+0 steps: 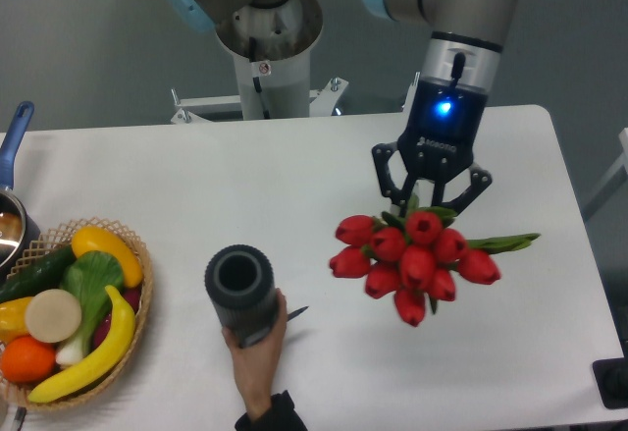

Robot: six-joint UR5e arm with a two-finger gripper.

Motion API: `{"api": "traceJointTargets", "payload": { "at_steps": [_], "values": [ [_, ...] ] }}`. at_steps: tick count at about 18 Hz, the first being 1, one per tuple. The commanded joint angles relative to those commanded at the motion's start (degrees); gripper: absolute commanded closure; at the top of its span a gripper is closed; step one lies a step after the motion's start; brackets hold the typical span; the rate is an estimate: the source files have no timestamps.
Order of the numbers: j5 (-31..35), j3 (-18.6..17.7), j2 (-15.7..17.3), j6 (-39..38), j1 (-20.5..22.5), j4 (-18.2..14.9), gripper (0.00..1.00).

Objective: Insert the flowers into the vase

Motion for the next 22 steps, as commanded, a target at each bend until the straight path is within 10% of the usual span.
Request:
{"api": "traceJointTargets", "payload": {
  "at_steps": [15, 22],
  "values": [
    [-30.9, -0.9, -4.6, 10.9, -4.4, 2.4, 0.66],
    [-34.3, -1.0, -6.0, 13.4, -6.9, 2.4, 0.66]
  ]
}}
